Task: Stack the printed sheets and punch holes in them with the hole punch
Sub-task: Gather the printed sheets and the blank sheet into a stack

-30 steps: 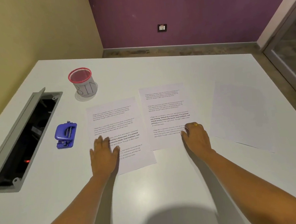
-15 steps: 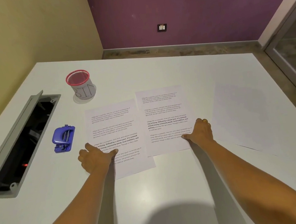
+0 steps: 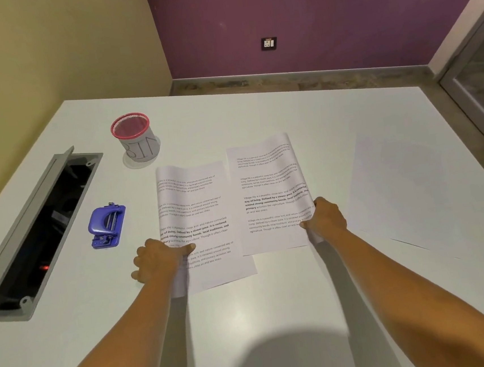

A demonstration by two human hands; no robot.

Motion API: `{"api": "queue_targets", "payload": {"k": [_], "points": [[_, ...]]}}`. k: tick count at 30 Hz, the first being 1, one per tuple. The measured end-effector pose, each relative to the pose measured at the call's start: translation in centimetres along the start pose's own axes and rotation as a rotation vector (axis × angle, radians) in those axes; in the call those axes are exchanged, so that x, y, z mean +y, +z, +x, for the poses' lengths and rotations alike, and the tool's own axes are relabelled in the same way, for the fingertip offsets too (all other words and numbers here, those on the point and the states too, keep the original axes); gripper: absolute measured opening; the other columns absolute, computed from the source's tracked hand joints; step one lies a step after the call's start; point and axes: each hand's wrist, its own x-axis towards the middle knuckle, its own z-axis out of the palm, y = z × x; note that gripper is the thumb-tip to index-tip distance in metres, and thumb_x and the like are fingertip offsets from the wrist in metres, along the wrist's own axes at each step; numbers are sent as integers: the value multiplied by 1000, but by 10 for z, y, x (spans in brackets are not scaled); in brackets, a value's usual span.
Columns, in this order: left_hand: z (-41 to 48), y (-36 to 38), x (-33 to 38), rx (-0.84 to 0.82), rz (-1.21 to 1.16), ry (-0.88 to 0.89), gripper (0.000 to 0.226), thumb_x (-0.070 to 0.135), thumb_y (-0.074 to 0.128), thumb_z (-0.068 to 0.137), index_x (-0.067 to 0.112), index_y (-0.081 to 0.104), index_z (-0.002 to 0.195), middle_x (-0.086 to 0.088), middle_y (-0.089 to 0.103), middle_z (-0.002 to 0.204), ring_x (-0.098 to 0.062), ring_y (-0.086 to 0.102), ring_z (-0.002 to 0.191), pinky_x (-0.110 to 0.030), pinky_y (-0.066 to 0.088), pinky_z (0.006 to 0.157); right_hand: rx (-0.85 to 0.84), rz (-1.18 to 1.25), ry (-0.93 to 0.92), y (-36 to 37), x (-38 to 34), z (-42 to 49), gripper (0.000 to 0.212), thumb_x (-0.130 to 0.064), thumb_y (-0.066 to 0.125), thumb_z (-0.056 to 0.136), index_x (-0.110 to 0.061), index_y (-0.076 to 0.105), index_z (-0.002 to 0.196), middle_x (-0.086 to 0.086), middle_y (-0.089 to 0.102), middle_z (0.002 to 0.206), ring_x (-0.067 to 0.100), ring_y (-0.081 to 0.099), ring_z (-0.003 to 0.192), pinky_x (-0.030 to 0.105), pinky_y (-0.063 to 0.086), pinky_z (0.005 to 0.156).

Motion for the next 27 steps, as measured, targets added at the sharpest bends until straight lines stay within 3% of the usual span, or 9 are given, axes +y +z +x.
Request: {"api": "queue_targets", "payload": {"k": [4,9,16,22,25,27], "points": [[-12,2,1,88,9,57,85,45,82,58,0,41,116,-19,55,117,-38,53,110,-45,37,92,37,-41,-19,3,4,-6,59,-26,76,73,-6,42,117,14,58,115,33,52,110,38,46,81],[-29,0,1,114,-64,146,77,25,84,61,4,31,114,-20,59,106,-42,61,93,-44,45,76,120,-9,5,7,13,-22,70,-26,79,69,-7,37,121,15,59,113,35,56,106,38,44,76],[-43,-2,-28,65,-252,114,60,13,74,71,3,39,118,-21,61,111,-41,59,96,-39,41,73,217,-47,-70,11,34,-46,40,-8,59,83,-9,37,117,15,63,106,36,61,91,35,42,68],[-56,-4,-47,-39,-409,178,34,4,61,82,1,54,116,-21,64,116,-37,59,105,-37,44,86,233,-19,-101,-11,48,-68,31,-7,42,89,-8,40,120,18,62,110,33,58,85,37,44,69],[-65,-3,-49,-126,-514,191,30,0,55,86,0,57,116,-20,64,116,-37,59,106,-40,46,95,209,73,-126,-26,53,-77,37,-7,38,91,-12,40,128,18,60,111,31,54,84,37,47,72],[-74,-3,-51,-209,-605,192,29,0,51,88,0,58,116,-21,64,115,-36,61,102,-43,49,92,184,171,-156,-36,56,-86,46,-4,32,91,-17,37,134,17,58,110,30,53,85,36,47,73]]}}
